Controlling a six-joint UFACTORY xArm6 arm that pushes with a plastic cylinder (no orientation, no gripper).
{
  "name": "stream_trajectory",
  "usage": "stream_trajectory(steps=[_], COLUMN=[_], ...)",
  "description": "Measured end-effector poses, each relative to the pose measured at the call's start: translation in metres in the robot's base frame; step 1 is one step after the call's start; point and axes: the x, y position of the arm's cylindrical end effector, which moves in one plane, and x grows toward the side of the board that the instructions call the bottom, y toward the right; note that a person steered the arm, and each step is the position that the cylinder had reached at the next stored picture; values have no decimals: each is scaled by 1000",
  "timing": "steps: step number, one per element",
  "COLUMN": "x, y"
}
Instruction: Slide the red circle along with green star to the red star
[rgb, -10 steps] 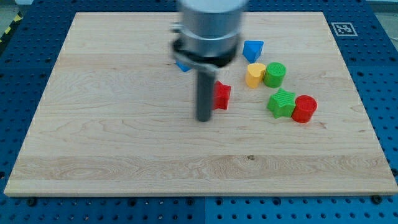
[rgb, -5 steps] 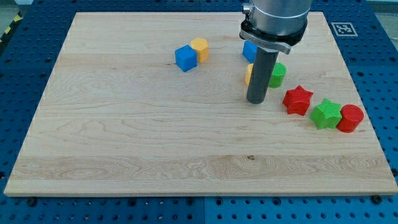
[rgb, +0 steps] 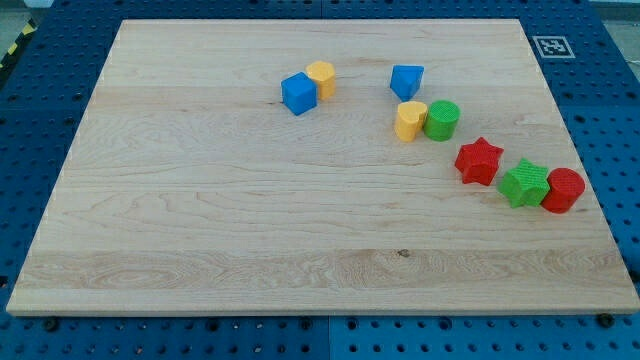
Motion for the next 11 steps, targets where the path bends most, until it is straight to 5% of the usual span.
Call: stream_trajectory(steps=[1,2,5,7,10,11], x=[-89,-112,-67,-67,-30,-36], y=[-6,-11,-68,-1,-99,-87])
